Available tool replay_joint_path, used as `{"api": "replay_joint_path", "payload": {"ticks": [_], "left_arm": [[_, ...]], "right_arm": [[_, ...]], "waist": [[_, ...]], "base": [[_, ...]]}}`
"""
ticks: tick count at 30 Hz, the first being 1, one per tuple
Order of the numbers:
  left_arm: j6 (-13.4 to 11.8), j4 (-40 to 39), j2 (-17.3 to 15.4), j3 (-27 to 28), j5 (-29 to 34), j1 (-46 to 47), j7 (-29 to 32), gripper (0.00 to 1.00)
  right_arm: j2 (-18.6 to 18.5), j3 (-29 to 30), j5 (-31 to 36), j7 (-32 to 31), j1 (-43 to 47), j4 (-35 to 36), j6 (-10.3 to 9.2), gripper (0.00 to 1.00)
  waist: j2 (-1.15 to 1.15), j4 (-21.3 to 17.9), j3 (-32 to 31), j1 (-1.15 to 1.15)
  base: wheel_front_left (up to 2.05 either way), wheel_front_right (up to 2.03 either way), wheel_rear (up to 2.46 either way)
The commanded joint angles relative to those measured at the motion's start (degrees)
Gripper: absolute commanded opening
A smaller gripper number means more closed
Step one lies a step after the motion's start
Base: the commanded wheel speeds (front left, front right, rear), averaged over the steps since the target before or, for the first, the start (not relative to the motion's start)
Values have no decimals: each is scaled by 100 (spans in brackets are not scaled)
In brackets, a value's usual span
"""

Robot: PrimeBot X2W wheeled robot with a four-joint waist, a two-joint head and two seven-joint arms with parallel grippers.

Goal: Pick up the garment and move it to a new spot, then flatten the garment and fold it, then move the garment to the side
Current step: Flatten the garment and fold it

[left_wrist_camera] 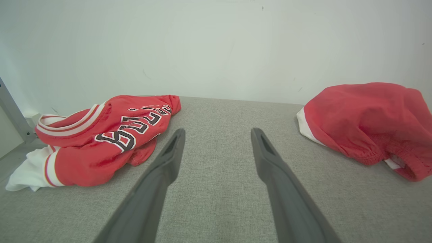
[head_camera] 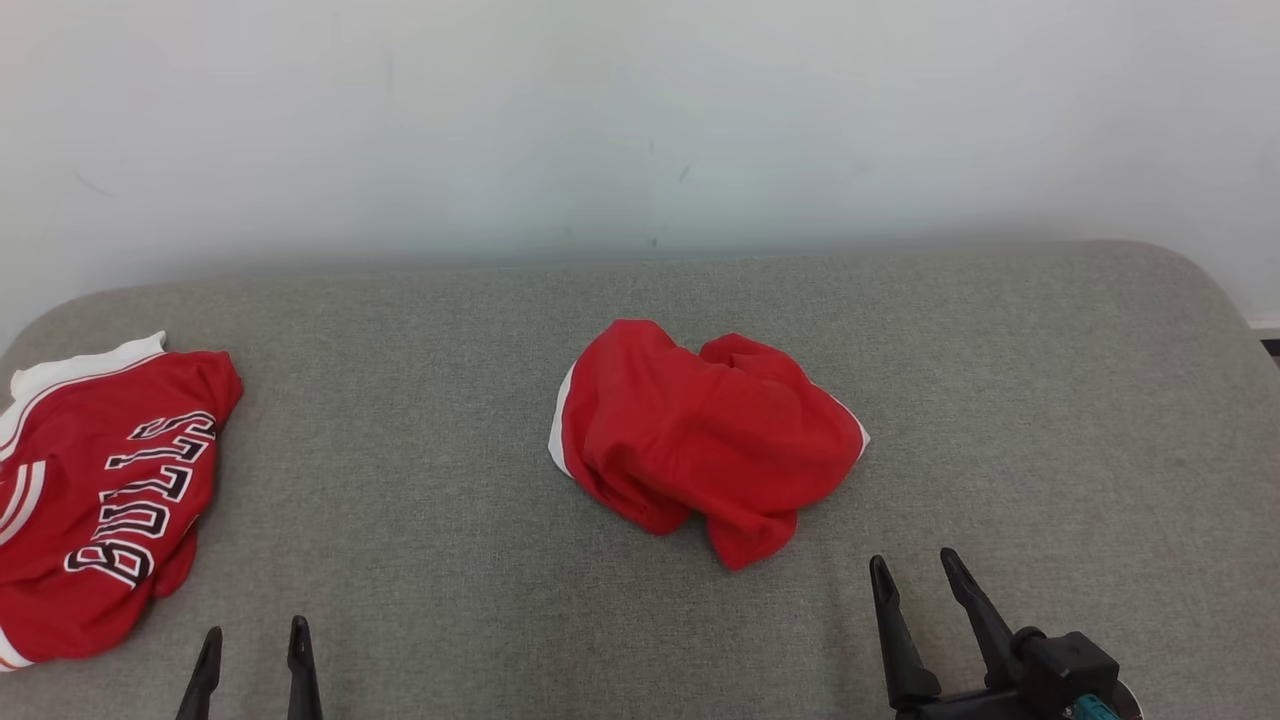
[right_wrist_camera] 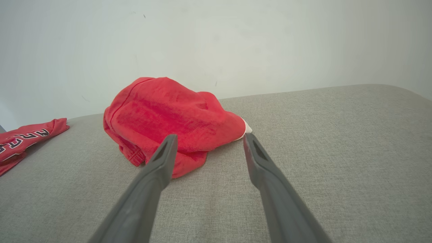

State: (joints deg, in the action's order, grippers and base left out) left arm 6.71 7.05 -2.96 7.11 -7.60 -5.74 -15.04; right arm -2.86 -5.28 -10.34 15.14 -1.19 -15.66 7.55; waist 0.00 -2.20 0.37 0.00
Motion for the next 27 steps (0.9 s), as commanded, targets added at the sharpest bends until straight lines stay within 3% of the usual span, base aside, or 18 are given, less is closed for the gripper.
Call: {"api": "replay_joint_path", "payload": {"ticks": [1, 27], "left_arm": [[-11, 19, 13, 14, -74, 15, -12, 100], [15, 64, 13, -73, -48, 44, -12, 100]], "right_arm": [[-3, -2, 34, 11, 17, -4, -12, 100], [-3, -19, -8, 11, -16, 15, -12, 100]], "waist": [[0, -3, 5, 0], [0, -67, 76, 0]], "base": [[0, 0, 0], [0, 0, 0]]}}
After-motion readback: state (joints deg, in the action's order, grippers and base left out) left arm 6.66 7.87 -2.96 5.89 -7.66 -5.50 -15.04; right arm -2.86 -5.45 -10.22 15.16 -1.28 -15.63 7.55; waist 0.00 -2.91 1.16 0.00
